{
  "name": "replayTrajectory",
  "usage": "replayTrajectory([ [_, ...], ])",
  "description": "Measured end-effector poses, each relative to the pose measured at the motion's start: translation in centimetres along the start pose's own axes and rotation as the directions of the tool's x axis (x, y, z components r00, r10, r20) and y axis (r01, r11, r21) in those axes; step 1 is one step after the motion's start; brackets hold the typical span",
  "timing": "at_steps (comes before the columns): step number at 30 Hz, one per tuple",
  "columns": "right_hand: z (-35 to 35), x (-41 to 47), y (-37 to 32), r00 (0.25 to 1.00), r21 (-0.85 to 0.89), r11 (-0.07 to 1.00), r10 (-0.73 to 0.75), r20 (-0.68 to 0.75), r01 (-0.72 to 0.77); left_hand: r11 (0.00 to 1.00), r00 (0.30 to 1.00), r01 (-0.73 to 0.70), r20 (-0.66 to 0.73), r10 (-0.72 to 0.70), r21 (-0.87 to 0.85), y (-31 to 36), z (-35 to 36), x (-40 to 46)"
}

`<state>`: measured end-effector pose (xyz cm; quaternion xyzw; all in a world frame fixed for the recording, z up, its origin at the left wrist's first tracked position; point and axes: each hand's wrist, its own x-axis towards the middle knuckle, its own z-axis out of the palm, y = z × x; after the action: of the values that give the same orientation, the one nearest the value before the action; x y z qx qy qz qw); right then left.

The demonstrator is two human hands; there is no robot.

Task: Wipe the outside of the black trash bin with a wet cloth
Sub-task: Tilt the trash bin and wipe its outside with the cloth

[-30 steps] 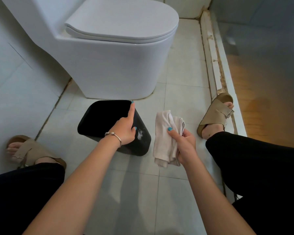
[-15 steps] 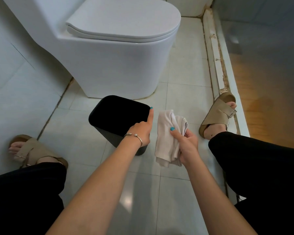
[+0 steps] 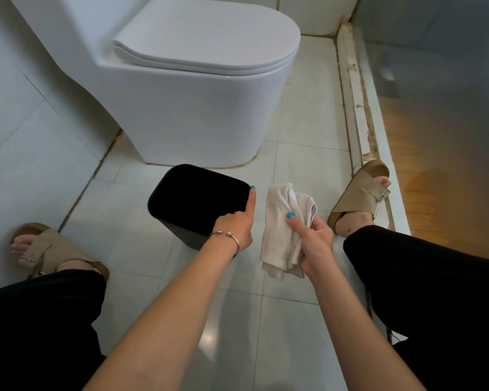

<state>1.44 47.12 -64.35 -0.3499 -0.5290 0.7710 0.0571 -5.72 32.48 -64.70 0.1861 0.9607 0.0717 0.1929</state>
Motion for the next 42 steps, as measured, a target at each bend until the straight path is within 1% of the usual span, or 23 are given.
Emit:
replayTrajectory([
  [2, 0.3, -0.3, -0.4, 1.000, -0.007, 1.000, -0.014, 0.023, 0.015, 1.000, 0.999, 0.012, -0.039, -0.013, -0.028, -0.2, -0.2, 0.0],
  [3, 0.6, -0.4, -0.7, 0.999, -0.009, 1.000, -0.021, 0.038, 0.021, 0.994, 0.996, 0.032, -0.076, -0.040, -0.106, -0.5, -0.4, -0.1],
  [4, 0.8, -0.5, -0.9, 0.998, -0.010, 1.000, -0.028, 0.050, 0.028, 0.971, 0.991, 0.045, -0.112, -0.073, -0.235, -0.7, -0.7, -0.3],
  [5, 1.0, -0.6, -1.1, 0.997, -0.012, 0.999, -0.035, 0.062, 0.036, 0.926, 0.984, 0.036, -0.148, -0.098, -0.376, -1.0, -1.1, -0.6],
  [6, 1.3, -0.8, -1.3, 0.996, -0.018, 0.999, -0.044, 0.074, 0.045, 0.882, 0.974, -0.022, -0.208, -0.086, -0.470, -1.2, -1.3, -0.9],
  [7, 1.7, -0.9, -1.5, 0.995, -0.020, 0.998, -0.052, 0.086, 0.054, 0.865, 0.958, -0.111, -0.284, -0.037, -0.490, -1.3, -1.6, -1.3],
  [9, 2.4, -1.4, -2.0, 0.990, -0.019, 0.997, -0.078, 0.116, 0.081, 0.848, 0.902, -0.293, -0.422, 0.092, -0.441, -1.3, -2.2, -2.0],
  [10, 2.7, -1.8, -2.2, 0.987, -0.022, 0.995, -0.095, 0.132, 0.099, 0.822, 0.870, -0.367, -0.472, 0.139, -0.435, -1.1, -2.4, -2.4],
  [11, 2.9, -2.1, -2.3, 0.983, -0.027, 0.993, -0.108, 0.146, 0.113, 0.786, 0.852, -0.411, -0.501, 0.152, -0.462, -0.9, -2.6, -2.8],
  [13, 3.3, -2.9, -2.4, 0.978, -0.024, 0.991, -0.125, 0.170, 0.131, 0.694, 0.856, -0.432, -0.504, 0.115, -0.576, 0.0, -2.9, -3.8],
  [16, 3.8, -4.1, -2.5, 0.968, -0.002, 0.988, -0.153, 0.197, 0.156, 0.584, 0.879, -0.398, -0.477, 0.020, -0.707, 1.5, -2.9, -5.1],
  [17, 4.0, -4.5, -2.5, 0.967, -0.002, 0.988, -0.152, 0.207, 0.156, 0.541, 0.892, -0.367, -0.452, -0.027, -0.757, 2.0, -2.9, -5.4],
  [20, 4.4, -5.4, -2.6, 0.961, -0.004, 0.993, -0.117, 0.249, 0.122, 0.368, 0.932, -0.249, -0.325, -0.161, -0.896, 2.9, -3.5, -6.0],
  [23, 4.5, -6.3, -3.1, 0.951, -0.008, 0.997, -0.073, 0.300, 0.079, 0.297, 0.933, -0.236, -0.302, -0.199, -0.925, 2.8, -3.8, -6.6],
  [27, 4.5, -7.2, -4.3, 0.911, 0.034, 0.999, 0.019, 0.412, -0.036, 0.208, 0.919, -0.251, -0.300, -0.256, -0.945, 2.2, -4.4, -7.7],
  [31, 4.8, -7.7, -5.1, 0.908, -0.001, 0.999, 0.043, 0.416, -0.047, 0.167, 0.906, -0.275, -0.313, -0.284, -0.947, 1.5, -5.1, -8.2],
  [33, 4.8, -7.7, -5.6, 0.911, -0.008, 0.998, 0.058, 0.409, -0.060, 0.155, 0.906, -0.290, -0.323, -0.275, -0.944, 1.1, -5.7, -8.5],
  [35, 4.6, -7.7, -6.3, 0.926, -0.057, 0.998, 0.048, 0.375, -0.029, 0.219, 0.900, -0.318, -0.366, -0.238, -0.922, 0.6, -6.2, -9.1],
  [37, 4.5, -7.7, -7.2, 0.941, -0.114, 0.993, 0.023, 0.338, 0.017, 0.321, 0.881, -0.368, -0.438, -0.180, -0.873, 0.0, -6.4, -9.9],
  [39, 4.5, -7.5, -8.1, 0.953, -0.222, 0.969, -0.036, 0.302, 0.107, 0.412, 0.850, -0.423, -0.511, -0.127, -0.807, -0.9, -6.5, -10.3],
  [41, 4.6, -7.3, -9.1, 0.951, -0.354, 0.911, -0.110, 0.290, 0.213, 0.448, 0.841, -0.439, -0.532, -0.100, -0.779, -1.5, -6.9, -10.6],
  [42, 4.6, -7.2, -9.5, 0.940, -0.384, 0.885, -0.146, 0.308, 0.263, 0.451, 0.844, -0.442, -0.530, -0.085, -0.776, -1.7, -7.2, -10.8],
])
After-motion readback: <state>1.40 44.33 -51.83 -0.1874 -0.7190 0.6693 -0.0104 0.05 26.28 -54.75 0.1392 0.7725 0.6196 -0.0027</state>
